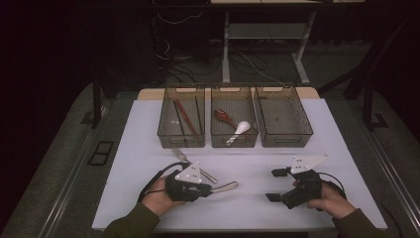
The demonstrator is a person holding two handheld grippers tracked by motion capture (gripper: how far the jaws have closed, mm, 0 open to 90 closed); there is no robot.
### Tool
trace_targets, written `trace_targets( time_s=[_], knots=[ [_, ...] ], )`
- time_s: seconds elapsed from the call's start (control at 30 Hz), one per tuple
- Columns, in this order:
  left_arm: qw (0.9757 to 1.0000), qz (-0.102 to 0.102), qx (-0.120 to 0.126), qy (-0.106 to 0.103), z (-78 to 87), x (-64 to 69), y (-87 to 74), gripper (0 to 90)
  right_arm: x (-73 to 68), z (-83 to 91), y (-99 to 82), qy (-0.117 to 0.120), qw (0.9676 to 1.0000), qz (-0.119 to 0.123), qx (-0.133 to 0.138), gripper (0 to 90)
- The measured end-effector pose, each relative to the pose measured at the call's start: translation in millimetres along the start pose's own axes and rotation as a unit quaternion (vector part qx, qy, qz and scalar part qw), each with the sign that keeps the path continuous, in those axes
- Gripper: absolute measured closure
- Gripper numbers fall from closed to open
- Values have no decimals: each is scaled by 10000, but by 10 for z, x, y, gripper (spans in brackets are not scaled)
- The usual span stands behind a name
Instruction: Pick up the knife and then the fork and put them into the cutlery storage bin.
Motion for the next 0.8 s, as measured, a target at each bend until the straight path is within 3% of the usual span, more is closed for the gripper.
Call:
trace_targets(
  time_s=[0.07, 0.13, 0.17, 0.3, 0.5, 0.6, 0.73, 0.8],
  knots=[
    [9999, -143, -24, -90, -59, -1, 111, 794, -62, -52, 90, 253, 9991, 305, -125, 128],
    [9995, -264, -30, -188, -130, 5, 226, 794, -121, -123, 160, 410, 9961, 594, -503, 118],
    [9992, -319, -22, -232, -167, 9, 285, 795, -100, -162, 189, 422, 9923, 918, -722, 119],
    [9972, -640, -38, -396, -291, 18, 498, 794, -143, -295, 337, 682, 9829, 1359, -1043, 234],
    [9924, -1112, -122, -518, -377, 34, 732, 794, -122, -451, 454, 1072, 9712, 1416, -1591, 380],
    [9924, -1082, -96, -582, -401, 72, 792, 794, -106, -488, 473, 1307, 9685, 1228, -1730, 424],
    [9911, -1188, -100, -591, -426, 85, 833, 794, -96, -510, 477, 1487, 9649, 1083, -1873, 552],
    [9916, -1138, -102, -606, -436, 114, 835, 794, -89, -514, 473, 1550, 9632, 1066, -1923, 618]
  ],
)
Point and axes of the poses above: each handheld gripper's, and its own axes: z roughly backward along the jaws, y roughly out of its top, x roughly to its right, the point moved 6 cm from there along -z, roughly forward along the jaws, and after that the axes turned 2 degrees about y, right-handed, at the moved point
